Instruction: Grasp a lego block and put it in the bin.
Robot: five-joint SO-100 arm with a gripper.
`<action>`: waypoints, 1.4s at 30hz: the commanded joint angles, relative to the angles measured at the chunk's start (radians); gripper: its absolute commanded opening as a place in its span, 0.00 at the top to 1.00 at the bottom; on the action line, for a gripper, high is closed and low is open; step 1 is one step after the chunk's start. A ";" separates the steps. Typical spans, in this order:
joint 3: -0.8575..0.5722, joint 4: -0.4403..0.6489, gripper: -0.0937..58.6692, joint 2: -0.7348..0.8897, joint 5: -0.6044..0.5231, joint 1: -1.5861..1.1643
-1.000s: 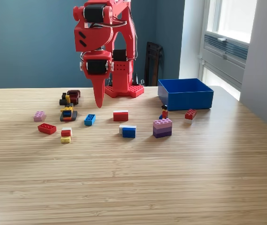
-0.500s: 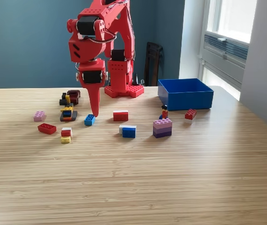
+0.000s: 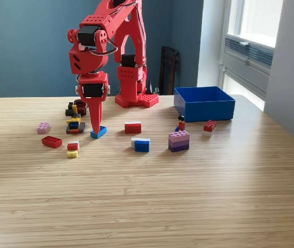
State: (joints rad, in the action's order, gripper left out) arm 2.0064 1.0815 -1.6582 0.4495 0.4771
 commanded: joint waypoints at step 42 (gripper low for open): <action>0.055 -0.152 1.00 -0.064 0.040 -0.011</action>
State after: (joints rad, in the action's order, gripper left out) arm 2.1154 0.9097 -1.6659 0.5123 0.4771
